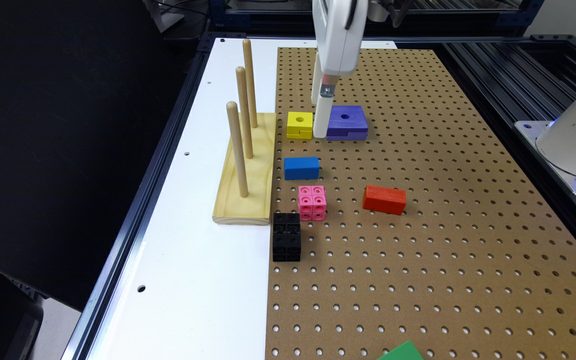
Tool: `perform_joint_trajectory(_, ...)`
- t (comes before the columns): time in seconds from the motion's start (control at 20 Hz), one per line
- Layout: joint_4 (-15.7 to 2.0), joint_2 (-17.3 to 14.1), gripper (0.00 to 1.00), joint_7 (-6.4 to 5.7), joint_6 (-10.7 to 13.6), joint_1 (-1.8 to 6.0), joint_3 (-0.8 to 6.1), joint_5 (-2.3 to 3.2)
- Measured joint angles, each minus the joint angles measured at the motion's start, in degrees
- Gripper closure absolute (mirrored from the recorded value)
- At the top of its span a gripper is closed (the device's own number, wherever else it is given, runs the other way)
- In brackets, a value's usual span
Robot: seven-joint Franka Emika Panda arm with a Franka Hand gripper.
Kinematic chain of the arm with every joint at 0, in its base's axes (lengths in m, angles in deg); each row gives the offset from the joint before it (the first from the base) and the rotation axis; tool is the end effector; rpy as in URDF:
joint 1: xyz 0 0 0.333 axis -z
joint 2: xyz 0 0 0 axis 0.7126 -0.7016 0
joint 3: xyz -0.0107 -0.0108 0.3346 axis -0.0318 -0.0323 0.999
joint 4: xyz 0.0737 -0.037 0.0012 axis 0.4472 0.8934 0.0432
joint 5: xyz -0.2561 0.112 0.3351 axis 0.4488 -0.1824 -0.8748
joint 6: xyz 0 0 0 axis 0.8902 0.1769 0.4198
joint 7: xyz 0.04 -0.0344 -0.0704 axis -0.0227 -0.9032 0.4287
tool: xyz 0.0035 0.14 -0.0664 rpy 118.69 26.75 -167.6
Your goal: Pick up narrow blue stick.
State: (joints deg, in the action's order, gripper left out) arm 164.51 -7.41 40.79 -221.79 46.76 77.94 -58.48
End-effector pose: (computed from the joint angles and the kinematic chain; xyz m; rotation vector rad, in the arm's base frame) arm 0.5377 0.0448 0.2279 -2.8378 1.1840 -0.0490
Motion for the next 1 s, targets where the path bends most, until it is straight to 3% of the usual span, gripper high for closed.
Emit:
perform_joint_trajectory(0.4, -0.38, -3.73, 0.0, 0.0, -2.13, -0.01, 0.01, 0.14)
perform_joint_trajectory(1.0, -0.95, -6.36, 0.0, 0.0, -3.54, -0.01, 0.01, 0.28)
